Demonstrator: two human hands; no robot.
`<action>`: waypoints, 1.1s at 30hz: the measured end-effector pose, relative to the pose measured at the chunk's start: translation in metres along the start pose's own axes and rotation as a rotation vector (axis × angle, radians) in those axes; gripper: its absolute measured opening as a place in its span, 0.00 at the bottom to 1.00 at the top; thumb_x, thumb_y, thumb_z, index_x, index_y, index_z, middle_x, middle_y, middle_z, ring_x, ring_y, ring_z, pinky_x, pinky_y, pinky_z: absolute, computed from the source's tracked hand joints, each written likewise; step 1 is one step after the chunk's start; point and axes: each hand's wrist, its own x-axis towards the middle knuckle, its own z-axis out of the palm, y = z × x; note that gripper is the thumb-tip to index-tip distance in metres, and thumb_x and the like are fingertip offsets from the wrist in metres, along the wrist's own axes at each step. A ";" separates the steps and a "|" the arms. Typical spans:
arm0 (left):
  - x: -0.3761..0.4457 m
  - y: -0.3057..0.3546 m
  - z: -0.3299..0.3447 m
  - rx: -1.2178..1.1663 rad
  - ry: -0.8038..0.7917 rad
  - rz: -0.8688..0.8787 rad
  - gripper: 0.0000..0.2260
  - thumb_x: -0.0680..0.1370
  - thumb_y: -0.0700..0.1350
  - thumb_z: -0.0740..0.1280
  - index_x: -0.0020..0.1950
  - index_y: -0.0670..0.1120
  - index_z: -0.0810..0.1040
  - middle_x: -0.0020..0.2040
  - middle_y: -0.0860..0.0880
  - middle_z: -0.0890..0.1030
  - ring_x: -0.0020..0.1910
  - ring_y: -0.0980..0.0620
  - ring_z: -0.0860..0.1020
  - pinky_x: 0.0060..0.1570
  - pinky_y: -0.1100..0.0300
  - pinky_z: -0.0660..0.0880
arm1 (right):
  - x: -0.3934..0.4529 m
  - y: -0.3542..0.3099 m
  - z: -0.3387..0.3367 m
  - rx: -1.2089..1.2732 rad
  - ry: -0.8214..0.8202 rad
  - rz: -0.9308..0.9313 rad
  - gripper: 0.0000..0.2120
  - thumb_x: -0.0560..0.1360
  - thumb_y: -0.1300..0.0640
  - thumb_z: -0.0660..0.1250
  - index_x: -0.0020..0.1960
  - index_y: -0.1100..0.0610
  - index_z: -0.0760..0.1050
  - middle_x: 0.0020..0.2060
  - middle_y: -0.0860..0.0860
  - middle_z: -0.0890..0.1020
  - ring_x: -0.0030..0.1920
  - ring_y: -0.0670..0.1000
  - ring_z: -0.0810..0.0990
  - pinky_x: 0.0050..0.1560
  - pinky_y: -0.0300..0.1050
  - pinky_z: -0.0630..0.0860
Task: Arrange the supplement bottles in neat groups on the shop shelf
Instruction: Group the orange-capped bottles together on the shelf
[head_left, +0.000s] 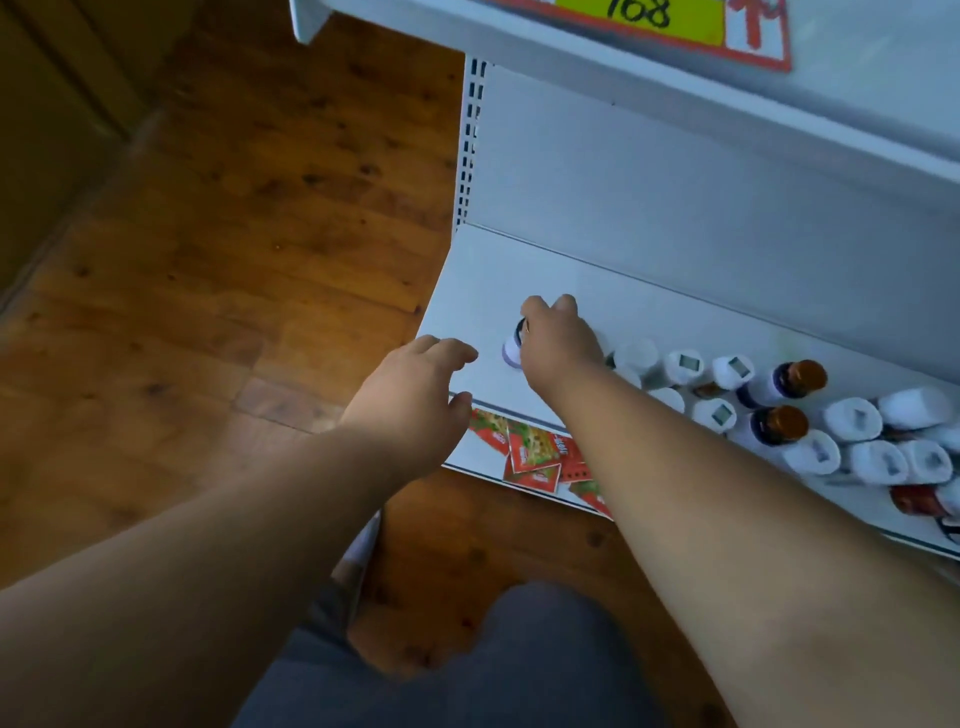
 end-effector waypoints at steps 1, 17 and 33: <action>-0.003 -0.001 -0.002 -0.021 0.000 -0.021 0.21 0.81 0.45 0.66 0.74 0.52 0.69 0.69 0.52 0.74 0.63 0.53 0.74 0.59 0.62 0.73 | -0.012 -0.003 -0.005 0.061 0.006 0.015 0.17 0.78 0.60 0.63 0.67 0.55 0.68 0.60 0.59 0.68 0.50 0.61 0.77 0.46 0.48 0.73; -0.163 0.054 -0.138 -1.016 -0.261 -0.185 0.12 0.76 0.37 0.69 0.59 0.42 0.78 0.53 0.40 0.83 0.48 0.44 0.82 0.52 0.48 0.79 | -0.254 -0.044 -0.196 0.836 0.035 0.017 0.19 0.77 0.38 0.63 0.41 0.53 0.77 0.28 0.47 0.77 0.26 0.45 0.74 0.34 0.43 0.70; -0.096 0.173 -0.235 -0.646 -0.370 0.223 0.10 0.81 0.48 0.66 0.62 0.54 0.75 0.51 0.52 0.84 0.49 0.53 0.84 0.55 0.55 0.81 | -0.270 -0.050 -0.316 1.051 0.492 0.111 0.17 0.77 0.52 0.70 0.62 0.39 0.70 0.50 0.41 0.78 0.46 0.43 0.81 0.44 0.43 0.83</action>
